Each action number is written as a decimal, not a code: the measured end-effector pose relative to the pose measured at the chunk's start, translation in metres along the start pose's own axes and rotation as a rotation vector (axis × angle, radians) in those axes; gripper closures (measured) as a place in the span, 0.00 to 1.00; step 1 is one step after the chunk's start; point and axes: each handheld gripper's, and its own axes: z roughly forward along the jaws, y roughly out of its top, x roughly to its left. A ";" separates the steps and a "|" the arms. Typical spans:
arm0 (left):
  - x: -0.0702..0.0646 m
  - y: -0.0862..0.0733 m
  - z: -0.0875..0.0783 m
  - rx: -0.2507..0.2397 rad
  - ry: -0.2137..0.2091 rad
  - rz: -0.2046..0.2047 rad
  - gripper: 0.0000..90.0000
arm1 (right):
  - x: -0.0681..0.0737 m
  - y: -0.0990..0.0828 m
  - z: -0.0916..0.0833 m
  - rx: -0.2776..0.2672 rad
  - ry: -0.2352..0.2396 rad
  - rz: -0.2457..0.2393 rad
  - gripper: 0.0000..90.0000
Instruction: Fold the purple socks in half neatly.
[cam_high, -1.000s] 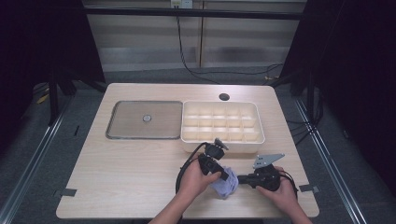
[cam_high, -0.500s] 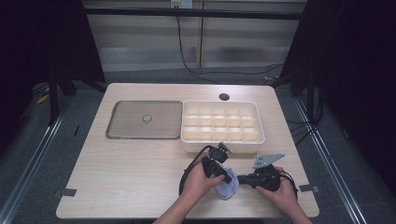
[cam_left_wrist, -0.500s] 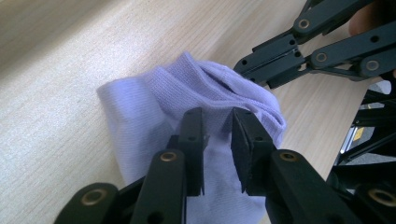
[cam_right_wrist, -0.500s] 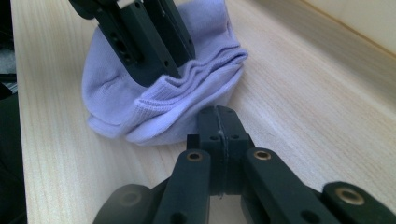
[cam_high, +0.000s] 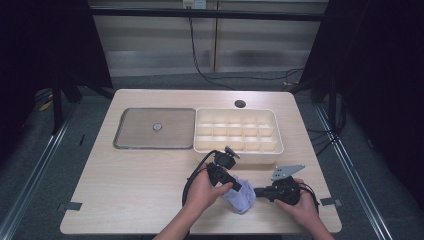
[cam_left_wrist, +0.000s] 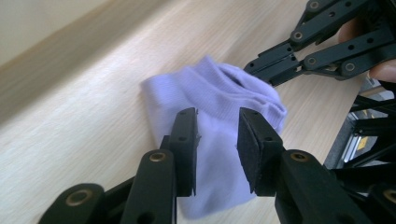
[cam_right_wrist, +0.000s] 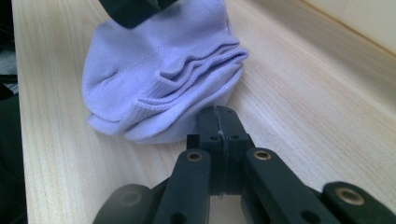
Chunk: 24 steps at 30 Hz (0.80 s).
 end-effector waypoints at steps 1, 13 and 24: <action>0.001 0.000 -0.002 -0.001 0.005 0.001 0.75 | 0.000 0.000 0.000 0.000 0.000 0.000 1.00; 0.014 -0.008 -0.014 -0.015 0.032 -0.030 0.72 | 0.000 0.000 0.000 0.000 -0.001 -0.002 1.00; 0.028 -0.020 -0.020 -0.033 0.023 -0.088 0.69 | 0.000 -0.001 0.000 -0.007 0.004 0.008 1.00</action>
